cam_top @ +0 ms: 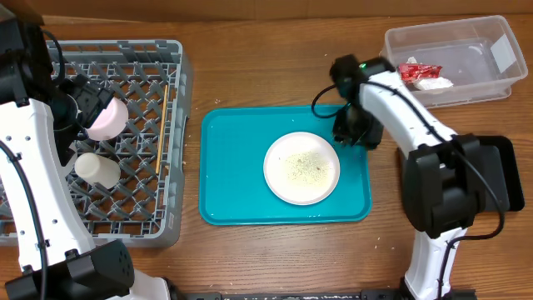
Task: Sort waste into correct bins and load items into the dishwasher
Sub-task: 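Grip the white plate rim with the right gripper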
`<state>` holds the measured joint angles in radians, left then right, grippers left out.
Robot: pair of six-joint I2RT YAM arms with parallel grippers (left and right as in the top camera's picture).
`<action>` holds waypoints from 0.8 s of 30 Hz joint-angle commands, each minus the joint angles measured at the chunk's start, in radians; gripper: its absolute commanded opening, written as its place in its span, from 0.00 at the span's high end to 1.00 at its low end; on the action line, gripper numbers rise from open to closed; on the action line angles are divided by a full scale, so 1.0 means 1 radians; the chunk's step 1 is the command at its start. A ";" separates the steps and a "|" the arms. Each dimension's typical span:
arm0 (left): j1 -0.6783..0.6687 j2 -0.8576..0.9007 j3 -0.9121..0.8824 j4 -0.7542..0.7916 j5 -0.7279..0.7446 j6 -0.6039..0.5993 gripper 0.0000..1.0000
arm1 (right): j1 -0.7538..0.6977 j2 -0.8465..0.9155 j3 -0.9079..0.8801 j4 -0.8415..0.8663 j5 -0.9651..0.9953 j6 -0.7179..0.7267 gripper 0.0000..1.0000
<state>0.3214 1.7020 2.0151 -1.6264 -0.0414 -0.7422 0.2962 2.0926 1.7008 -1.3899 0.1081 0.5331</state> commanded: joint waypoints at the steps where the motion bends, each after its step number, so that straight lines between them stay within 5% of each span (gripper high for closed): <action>1: -0.001 -0.009 -0.004 0.002 -0.003 -0.017 0.00 | 0.039 -0.089 0.055 0.000 -0.108 -0.091 0.51; 5: -0.001 -0.009 -0.004 0.002 -0.003 -0.017 0.00 | 0.152 -0.115 0.055 0.043 -0.285 -0.248 0.50; 17: -0.001 -0.009 -0.004 0.004 -0.003 -0.018 0.00 | 0.538 -0.032 -0.013 0.274 0.008 -0.107 0.45; 24: -0.001 -0.009 -0.004 0.004 -0.003 -0.018 0.00 | 0.603 0.024 -0.013 0.286 0.093 -0.089 0.59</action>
<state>0.3214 1.7020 2.0151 -1.6260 -0.0414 -0.7422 0.8921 2.1006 1.6939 -1.1091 0.1360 0.4126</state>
